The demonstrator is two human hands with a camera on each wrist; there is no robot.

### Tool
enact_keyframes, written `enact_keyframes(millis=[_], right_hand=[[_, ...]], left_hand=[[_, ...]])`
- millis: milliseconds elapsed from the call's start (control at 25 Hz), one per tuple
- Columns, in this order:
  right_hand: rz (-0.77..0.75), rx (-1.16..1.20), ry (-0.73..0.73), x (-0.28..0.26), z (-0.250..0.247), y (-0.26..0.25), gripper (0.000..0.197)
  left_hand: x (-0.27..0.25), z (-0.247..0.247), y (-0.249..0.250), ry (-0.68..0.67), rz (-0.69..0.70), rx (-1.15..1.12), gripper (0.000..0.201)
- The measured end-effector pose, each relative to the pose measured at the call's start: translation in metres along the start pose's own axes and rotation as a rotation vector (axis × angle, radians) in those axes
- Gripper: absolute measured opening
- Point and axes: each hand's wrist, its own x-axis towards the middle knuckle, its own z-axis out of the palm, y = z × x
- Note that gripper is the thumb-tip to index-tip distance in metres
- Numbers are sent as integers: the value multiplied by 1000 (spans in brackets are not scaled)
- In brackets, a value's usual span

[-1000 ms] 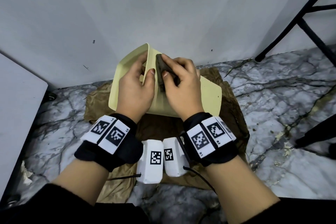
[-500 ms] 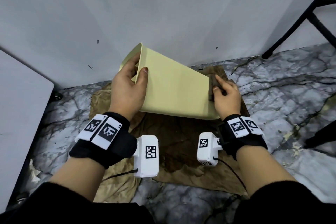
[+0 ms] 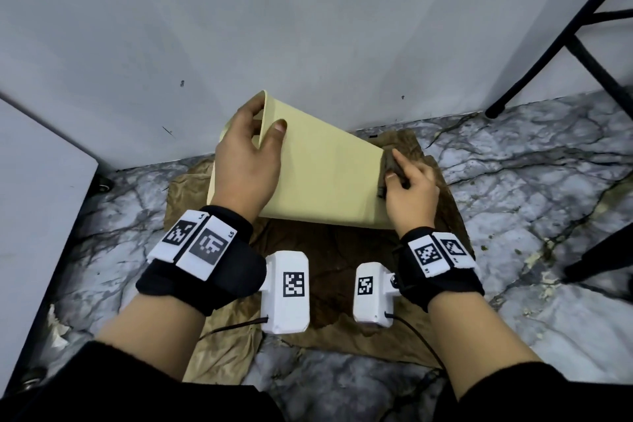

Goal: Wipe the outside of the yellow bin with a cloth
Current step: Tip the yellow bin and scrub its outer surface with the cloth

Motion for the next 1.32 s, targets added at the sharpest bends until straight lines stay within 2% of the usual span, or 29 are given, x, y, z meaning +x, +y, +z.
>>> enact_keyframes(millis=[120, 280, 400, 640, 760, 1040, 1200, 1240, 1320], right_hand=[[-142, 18, -46, -14, 15, -29, 36], [-380, 71, -91, -39, 35, -77, 36], [-461, 84, -142, -47, 39, -99, 35], [-334, 8, -211, -24, 25, -77, 34], [-213, -89, -193, -4, 13, -44, 33], [74, -114, -123, 23, -13, 17, 29], [116, -90, -117, 19, -12, 11, 29], [91, -81, -124, 17, -9, 2, 30], [-53, -74, -158, 9, 1, -27, 30]], left_hand=[[1, 2, -3, 31, 8, -35, 37], [-7, 1, -6, -9, 83, -43, 40], [-11, -1, -10, -46, 140, -78, 42], [-8, -7, -16, -62, 100, -99, 37], [-5, -11, -20, -61, 90, -98, 36], [-4, -15, -19, -79, 97, -88, 32], [-5, -14, -18, -68, 95, -113, 31], [-5, -14, -17, -68, 95, -118, 31], [-4, -13, -15, -72, 97, -118, 31]])
